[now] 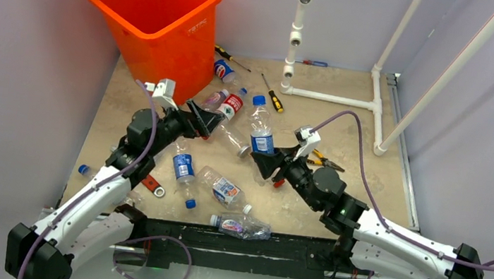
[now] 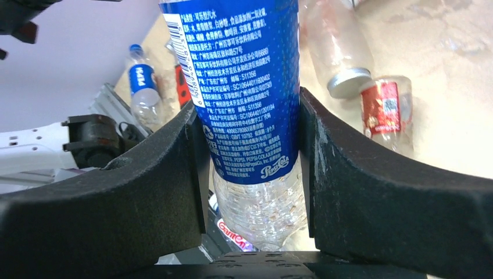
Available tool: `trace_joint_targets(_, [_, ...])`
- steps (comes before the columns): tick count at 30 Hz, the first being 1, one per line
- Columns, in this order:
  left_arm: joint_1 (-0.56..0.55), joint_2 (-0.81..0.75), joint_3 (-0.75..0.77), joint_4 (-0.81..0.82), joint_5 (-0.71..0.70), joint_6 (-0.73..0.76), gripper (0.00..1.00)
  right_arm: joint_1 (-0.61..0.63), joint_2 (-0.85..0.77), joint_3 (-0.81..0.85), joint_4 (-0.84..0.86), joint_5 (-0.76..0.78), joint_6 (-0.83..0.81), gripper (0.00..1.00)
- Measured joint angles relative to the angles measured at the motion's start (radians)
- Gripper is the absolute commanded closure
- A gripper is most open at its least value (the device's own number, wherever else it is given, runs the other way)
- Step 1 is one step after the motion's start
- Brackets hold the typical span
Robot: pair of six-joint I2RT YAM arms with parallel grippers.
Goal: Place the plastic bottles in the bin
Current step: Pick up the plastic bottle at the center of the board, then place the plastic bottle in the trash bin.
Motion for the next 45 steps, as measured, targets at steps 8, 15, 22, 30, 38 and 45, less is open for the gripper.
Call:
trace_joint_targets(8, [0.005,0.019,-0.006,0.243,0.184,-0.061,0.01,0.0,-0.011,-0.092,0.19,-0.114,-0.035,0.61])
trace_joint_targets(15, [-0.008,0.043,-0.013,0.499,0.335,-0.134,0.04,0.001,-0.007,-0.117,0.285,-0.187,-0.05,0.61])
trace_joint_targets(22, [-0.119,0.141,0.061,0.55,0.417,-0.125,0.11,0.001,0.026,-0.118,0.335,-0.259,-0.057,0.61])
trace_joint_targets(30, [-0.161,0.145,0.069,0.553,0.423,-0.087,0.4,0.003,0.027,-0.127,0.346,-0.281,-0.058,0.61])
trace_joint_targets(38, [-0.161,0.142,0.072,0.568,0.421,-0.091,0.52,0.003,0.022,-0.158,0.348,-0.281,-0.072,0.61])
trace_joint_targets(45, [-0.161,0.15,0.073,0.609,0.424,-0.112,0.71,0.006,0.006,-0.168,0.371,-0.288,-0.086,0.6])
